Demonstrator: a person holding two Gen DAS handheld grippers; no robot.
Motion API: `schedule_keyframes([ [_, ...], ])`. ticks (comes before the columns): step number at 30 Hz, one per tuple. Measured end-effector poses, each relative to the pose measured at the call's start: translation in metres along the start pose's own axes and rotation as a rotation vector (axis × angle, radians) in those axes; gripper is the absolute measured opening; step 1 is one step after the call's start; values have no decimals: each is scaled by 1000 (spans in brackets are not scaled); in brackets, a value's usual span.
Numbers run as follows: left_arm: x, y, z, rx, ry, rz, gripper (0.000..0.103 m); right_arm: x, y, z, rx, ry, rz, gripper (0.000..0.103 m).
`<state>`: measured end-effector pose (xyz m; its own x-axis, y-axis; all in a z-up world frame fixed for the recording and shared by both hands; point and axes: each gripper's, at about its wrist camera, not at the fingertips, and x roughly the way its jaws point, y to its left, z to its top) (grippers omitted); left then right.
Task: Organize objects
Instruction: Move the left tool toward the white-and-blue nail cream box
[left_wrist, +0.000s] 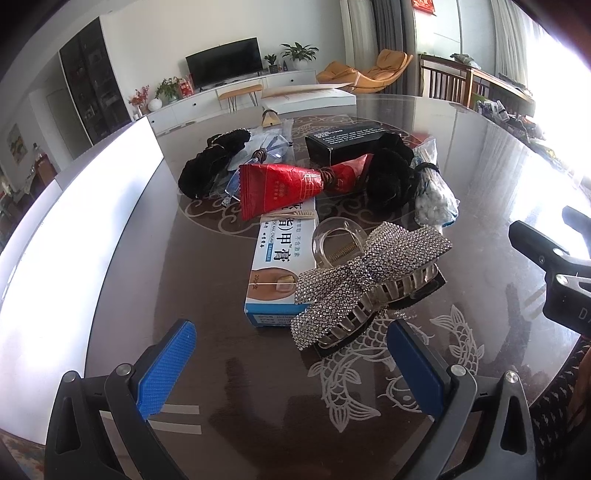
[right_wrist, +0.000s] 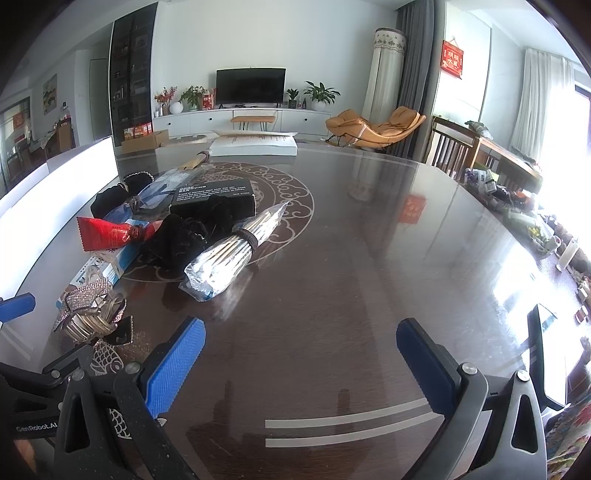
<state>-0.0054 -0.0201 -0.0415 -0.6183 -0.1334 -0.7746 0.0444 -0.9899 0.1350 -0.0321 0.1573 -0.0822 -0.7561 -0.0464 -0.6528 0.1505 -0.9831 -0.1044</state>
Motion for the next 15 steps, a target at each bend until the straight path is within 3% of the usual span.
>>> schedule_keyframes([
  [15,4,1,-3,-2,19,0,103,1,3,-1,-2,0,1,103],
])
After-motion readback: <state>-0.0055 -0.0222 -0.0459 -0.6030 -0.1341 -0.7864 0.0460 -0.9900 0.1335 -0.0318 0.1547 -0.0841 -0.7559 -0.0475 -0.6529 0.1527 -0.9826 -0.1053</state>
